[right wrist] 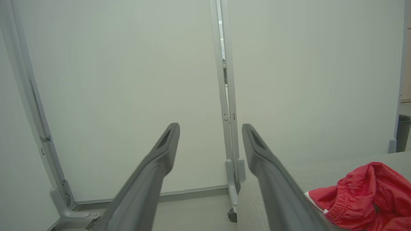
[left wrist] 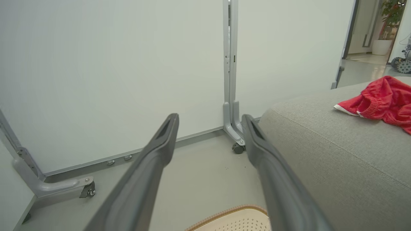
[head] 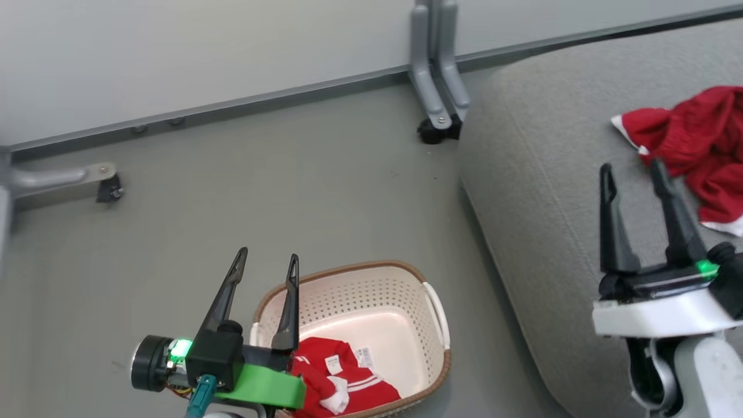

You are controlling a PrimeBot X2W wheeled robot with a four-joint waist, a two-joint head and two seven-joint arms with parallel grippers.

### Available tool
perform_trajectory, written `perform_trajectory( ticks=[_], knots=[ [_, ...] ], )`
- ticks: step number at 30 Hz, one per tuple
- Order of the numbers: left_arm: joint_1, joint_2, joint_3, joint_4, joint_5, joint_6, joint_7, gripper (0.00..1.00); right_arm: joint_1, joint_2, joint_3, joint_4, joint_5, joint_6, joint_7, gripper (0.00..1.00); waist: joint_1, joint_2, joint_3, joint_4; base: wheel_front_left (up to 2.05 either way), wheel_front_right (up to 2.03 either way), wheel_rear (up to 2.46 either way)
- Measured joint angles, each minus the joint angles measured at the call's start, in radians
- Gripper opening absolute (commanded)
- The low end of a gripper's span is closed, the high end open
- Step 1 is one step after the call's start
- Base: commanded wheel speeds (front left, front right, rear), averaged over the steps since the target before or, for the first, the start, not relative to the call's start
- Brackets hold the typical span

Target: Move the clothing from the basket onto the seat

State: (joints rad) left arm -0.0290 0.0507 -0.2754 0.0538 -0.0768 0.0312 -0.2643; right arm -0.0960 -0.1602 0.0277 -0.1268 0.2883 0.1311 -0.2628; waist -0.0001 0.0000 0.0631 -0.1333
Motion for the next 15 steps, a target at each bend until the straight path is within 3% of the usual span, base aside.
perform_trajectory(
  ticks=[15],
  knots=[
    [0.05,-0.001,0.06,0.005,-0.02,0.006,0.0,1.0,0.109,0.068,0.037,0.024,-0.067,0.0,0.0,1.0,0.0,0.0,-0.06,0.186,0.0,0.0,0.0]
  ],
)
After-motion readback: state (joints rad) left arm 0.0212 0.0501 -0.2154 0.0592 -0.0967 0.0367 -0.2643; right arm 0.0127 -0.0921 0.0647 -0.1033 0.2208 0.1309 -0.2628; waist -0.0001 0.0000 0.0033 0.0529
